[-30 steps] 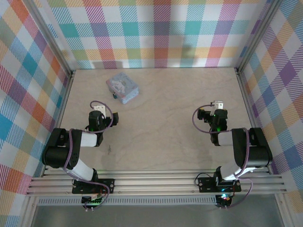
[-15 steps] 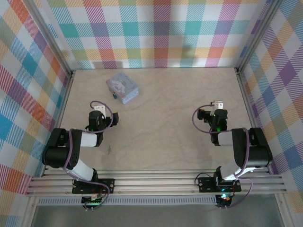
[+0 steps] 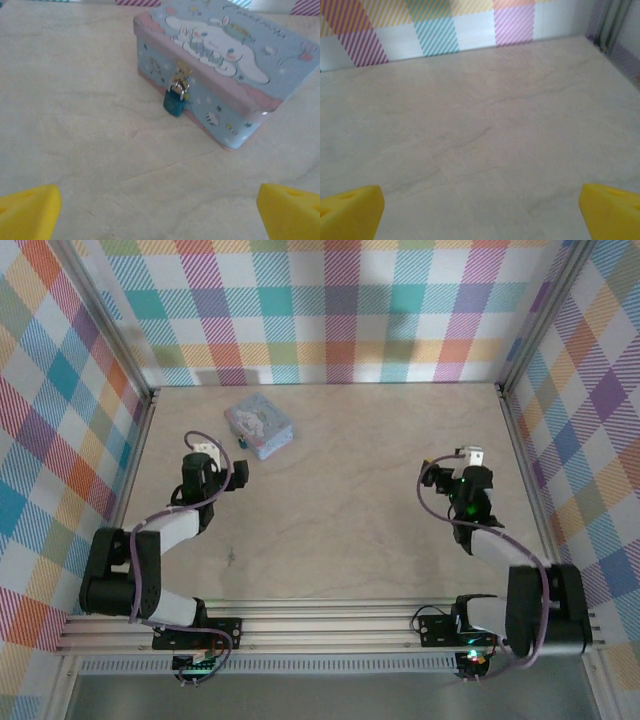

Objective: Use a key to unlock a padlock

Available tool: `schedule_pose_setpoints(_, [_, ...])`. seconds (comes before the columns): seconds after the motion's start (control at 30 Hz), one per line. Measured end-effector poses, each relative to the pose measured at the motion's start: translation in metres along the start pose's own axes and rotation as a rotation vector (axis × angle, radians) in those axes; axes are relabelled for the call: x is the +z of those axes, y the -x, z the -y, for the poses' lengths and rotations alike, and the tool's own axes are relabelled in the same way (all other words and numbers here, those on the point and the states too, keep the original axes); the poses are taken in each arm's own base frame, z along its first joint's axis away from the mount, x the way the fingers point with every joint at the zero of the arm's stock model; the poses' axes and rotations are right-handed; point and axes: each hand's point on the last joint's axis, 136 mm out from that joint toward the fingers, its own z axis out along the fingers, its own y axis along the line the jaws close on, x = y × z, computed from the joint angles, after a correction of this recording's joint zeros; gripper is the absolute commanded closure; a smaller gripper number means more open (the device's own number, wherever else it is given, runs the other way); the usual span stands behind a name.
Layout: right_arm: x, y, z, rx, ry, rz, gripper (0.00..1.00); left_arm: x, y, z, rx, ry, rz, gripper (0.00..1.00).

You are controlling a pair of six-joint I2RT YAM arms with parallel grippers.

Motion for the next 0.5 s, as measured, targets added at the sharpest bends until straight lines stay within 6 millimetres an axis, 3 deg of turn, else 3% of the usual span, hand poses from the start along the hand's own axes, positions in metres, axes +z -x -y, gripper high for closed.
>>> schedule_pose_setpoints(0.13, [-0.013,0.034,-0.009,0.070,0.010,-0.076,0.00,-0.010,0.020,-0.006,-0.044,0.046,-0.065,0.00])
schedule_pose_setpoints(0.23, [-0.019,0.045,-0.017,0.122,0.029,-0.150,0.02,-0.008,0.042,-0.011,-0.100,0.053,-0.150,0.00])
schedule_pose_setpoints(0.37, [-0.018,0.034,-0.027,0.207,0.041,-0.286,0.06,0.014,0.081,-0.013,-0.175,0.015,-0.235,0.00])
schedule_pose_setpoints(0.5, [-0.008,0.010,-0.052,0.248,0.073,-0.445,0.10,0.047,0.090,-0.004,-0.244,-0.028,-0.335,0.01])
